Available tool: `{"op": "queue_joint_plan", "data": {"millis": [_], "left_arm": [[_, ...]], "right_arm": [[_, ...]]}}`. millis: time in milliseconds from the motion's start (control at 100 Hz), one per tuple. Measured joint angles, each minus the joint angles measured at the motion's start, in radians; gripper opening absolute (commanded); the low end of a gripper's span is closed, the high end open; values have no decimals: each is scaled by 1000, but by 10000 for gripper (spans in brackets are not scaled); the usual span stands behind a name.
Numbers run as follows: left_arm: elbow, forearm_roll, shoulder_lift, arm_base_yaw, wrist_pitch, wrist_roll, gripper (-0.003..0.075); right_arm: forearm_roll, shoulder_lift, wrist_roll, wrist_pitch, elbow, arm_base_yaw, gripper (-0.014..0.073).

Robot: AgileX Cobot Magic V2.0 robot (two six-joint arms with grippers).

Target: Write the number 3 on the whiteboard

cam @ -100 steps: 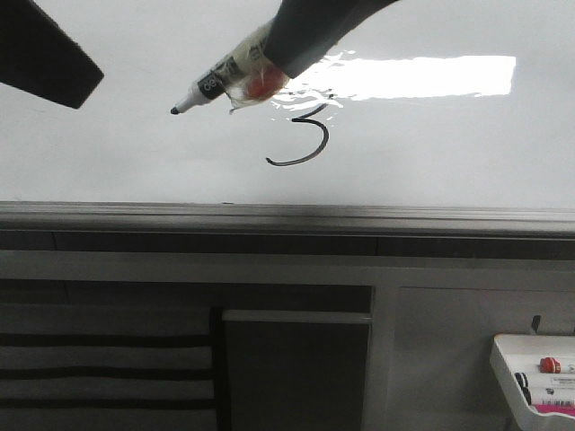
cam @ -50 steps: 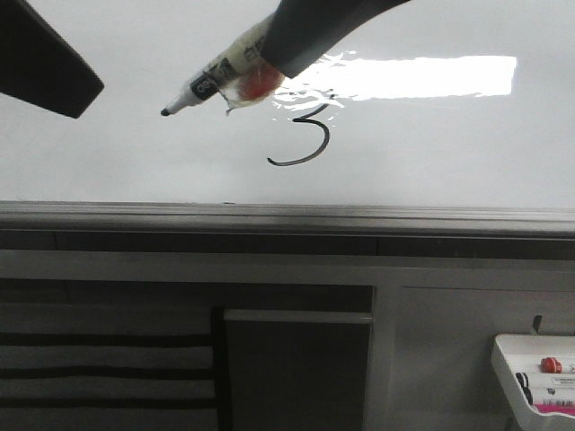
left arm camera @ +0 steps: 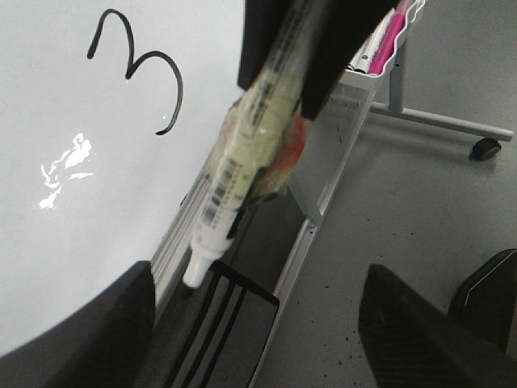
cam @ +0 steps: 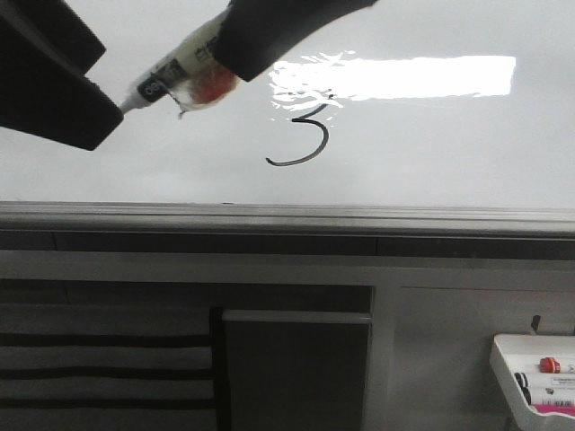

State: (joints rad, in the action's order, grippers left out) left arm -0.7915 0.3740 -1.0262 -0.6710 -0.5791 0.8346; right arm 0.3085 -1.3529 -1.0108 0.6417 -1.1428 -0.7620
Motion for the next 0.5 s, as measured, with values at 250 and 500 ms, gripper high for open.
{"op": "queue_joint_plan", "data": {"millis": [250, 500], "left_arm": [[0, 0, 0, 0, 0, 0, 393], [0, -2, 0, 0, 4, 0, 327]], "right_arm": [[2, -25, -57, -61, 0, -63, -71], [4, -25, -64, -73, 0, -65, -71]]}}
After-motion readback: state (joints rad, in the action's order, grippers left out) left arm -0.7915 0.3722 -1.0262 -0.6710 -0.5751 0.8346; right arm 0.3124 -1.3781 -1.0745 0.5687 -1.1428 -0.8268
